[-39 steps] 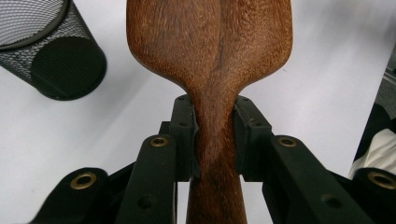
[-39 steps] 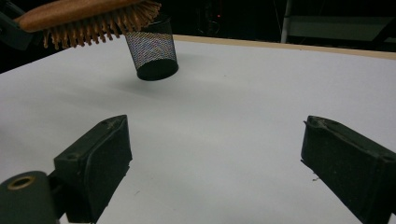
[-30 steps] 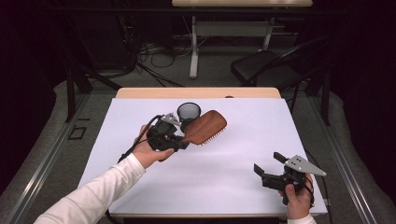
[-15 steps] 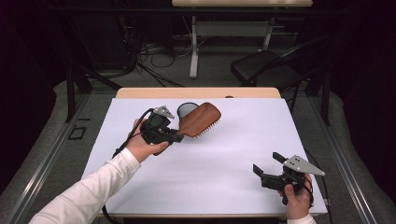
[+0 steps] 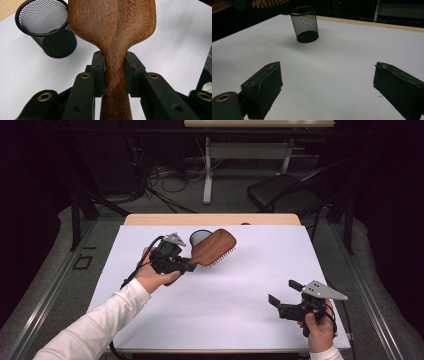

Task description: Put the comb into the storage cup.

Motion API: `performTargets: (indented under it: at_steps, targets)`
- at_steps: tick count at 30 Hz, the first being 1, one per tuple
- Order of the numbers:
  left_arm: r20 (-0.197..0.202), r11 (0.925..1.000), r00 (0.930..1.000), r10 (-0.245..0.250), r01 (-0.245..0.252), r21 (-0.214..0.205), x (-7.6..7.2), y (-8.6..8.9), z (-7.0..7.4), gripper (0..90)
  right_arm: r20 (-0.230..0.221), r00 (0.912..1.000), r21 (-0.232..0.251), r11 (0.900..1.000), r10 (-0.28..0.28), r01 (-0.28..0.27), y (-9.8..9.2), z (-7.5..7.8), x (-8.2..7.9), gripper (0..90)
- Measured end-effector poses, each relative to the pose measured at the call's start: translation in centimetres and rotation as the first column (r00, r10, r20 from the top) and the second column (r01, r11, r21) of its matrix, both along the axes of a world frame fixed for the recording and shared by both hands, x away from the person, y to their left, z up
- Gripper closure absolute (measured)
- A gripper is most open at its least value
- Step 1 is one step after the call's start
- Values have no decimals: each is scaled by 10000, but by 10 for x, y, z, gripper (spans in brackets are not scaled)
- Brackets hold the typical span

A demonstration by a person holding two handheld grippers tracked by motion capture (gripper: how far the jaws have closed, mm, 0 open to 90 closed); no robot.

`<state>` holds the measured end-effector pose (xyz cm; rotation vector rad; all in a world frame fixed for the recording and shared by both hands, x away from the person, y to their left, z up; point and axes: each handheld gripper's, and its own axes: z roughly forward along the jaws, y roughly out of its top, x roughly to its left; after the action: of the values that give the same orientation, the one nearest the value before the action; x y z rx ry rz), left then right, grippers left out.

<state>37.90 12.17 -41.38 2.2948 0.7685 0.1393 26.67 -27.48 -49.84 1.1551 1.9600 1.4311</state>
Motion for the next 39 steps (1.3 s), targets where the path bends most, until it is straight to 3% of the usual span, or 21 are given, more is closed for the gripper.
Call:
performTargets:
  at_steps: [4,9,15,28,39]
  targets:
    - [-3,10000,10000,14,-14,-13,0,0,0,723,-287,9988,-614,9973,391,-408,6,7,6,36]
    - [15,10000,10000,26,-26,-42,0,0,0,723,-583,9959,-870,9934,693,-743,11,13,12,19]
    - [16,9999,10000,72,-72,-72,0,0,-1,723,-1117,9882,-968,9886,1044,-1154,18,17,20,0]
    - [25,9998,9999,119,-119,-130,1,4,0,723,-1920,9740,-1073,9839,1204,-1428,29,27,37,0]
    - [60,9996,9998,212,-211,-198,0,6,1,722,-2764,9497,-1263,9741,1471,-1877,38,35,52,0]
